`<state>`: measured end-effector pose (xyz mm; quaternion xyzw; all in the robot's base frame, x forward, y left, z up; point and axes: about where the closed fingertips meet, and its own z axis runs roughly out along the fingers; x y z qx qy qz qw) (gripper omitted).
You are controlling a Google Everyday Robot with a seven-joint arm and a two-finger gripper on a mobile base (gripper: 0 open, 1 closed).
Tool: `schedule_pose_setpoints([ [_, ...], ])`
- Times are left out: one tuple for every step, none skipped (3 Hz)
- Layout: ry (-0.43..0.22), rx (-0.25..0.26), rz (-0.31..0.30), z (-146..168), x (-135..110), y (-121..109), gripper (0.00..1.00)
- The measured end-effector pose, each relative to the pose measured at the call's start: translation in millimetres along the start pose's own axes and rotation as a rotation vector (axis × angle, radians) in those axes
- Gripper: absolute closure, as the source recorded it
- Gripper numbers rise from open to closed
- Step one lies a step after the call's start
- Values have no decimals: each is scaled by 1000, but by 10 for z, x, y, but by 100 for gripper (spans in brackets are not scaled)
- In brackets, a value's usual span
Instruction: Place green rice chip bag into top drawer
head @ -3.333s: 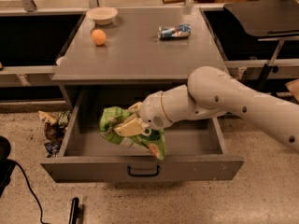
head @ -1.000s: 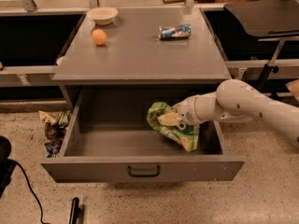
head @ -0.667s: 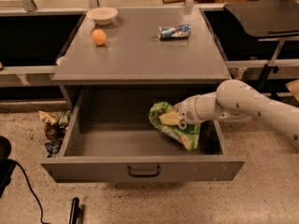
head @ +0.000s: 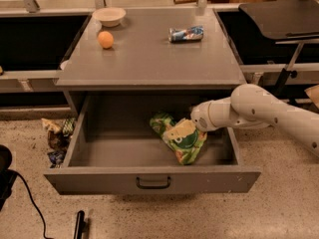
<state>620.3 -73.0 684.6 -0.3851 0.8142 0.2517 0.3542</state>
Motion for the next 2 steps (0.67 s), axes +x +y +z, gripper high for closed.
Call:
schedule_pose_setpoints([
  [-38, 16, 8, -219, 10, 169, 0],
  [-96, 52, -4, -572, -66, 494, 0],
])
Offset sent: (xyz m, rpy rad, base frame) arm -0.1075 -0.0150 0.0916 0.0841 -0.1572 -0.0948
